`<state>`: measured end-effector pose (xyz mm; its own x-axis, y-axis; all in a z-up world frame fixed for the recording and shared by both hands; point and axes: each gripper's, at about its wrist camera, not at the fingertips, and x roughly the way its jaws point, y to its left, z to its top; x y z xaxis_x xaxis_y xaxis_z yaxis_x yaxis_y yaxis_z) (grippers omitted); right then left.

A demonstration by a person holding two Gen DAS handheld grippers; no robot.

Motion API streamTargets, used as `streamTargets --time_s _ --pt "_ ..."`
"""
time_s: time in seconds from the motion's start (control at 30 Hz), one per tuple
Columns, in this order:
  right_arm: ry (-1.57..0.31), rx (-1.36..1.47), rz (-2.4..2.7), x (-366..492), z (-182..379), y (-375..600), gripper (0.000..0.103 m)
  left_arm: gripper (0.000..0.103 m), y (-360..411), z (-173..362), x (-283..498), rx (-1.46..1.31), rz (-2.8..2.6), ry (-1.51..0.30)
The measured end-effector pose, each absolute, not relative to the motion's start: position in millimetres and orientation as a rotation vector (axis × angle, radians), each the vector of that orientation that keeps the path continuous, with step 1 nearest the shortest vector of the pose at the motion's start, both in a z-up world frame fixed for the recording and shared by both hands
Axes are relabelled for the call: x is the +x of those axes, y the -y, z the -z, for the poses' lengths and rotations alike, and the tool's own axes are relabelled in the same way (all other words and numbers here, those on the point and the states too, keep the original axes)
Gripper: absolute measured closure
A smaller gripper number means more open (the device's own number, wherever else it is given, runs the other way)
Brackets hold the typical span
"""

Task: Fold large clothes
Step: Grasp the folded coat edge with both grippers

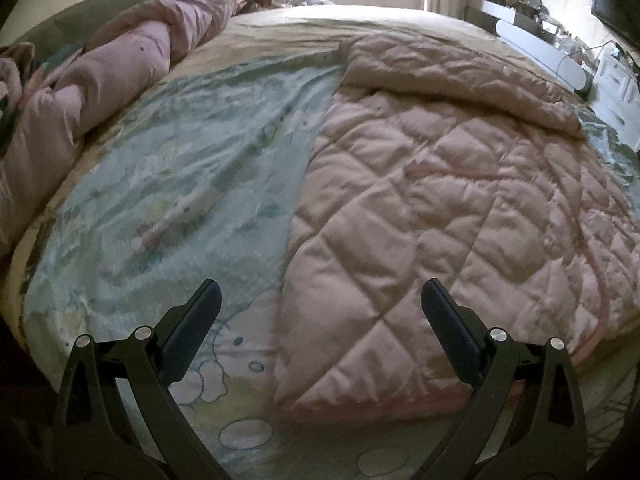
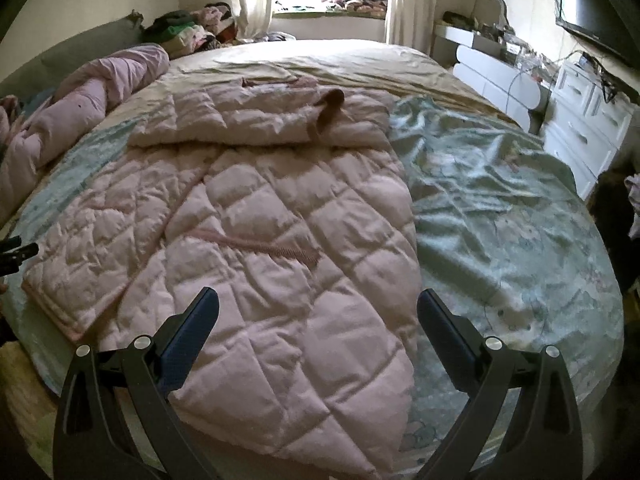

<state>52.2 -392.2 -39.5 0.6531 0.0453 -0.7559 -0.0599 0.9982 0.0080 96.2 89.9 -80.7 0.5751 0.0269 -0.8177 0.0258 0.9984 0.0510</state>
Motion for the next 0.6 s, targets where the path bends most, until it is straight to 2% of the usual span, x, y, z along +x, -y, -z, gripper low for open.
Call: streamTargets --time_s 0.6 --pt "-0.983 -0.004 -0.030 33.8 86.2 420.7 0.004 0.009 -99.5 117.4 95.0 -0.039 0.099 -1.051"
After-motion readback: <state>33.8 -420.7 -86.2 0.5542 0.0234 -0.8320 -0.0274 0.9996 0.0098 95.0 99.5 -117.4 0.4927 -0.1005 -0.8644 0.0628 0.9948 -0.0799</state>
